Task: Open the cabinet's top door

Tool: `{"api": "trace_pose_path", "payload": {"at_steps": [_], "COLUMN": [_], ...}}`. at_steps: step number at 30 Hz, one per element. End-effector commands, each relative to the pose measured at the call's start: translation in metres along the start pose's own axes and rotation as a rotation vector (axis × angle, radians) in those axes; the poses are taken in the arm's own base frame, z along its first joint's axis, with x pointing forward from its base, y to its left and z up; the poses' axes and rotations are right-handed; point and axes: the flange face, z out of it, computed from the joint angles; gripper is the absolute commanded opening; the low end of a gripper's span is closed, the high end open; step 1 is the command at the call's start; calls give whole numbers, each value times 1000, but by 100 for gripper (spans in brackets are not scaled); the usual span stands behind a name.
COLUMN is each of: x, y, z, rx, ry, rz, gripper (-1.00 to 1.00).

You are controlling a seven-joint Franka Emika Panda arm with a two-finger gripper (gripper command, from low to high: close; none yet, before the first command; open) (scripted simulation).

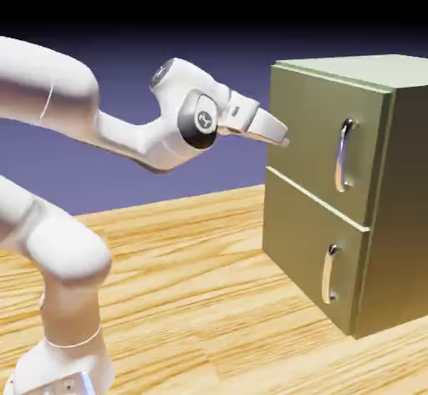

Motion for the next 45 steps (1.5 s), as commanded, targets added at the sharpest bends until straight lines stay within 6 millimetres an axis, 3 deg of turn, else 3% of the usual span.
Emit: {"api": "trace_pose_path", "payload": {"at_steps": [1, 12, 22, 32, 42, 45], "x": [1, 16, 27, 30, 20, 24], "y": [1, 17, 43, 74, 102, 100], "z": [-2, -9, 6, 41, 94, 106], "rx": [6, 75, 150, 244, 361, 368], "ry": [10, 128, 237, 334, 403, 404], "rz": [-1, 6, 39, 88, 139, 142], "gripper": [0, 0, 0, 0, 0, 0]}}
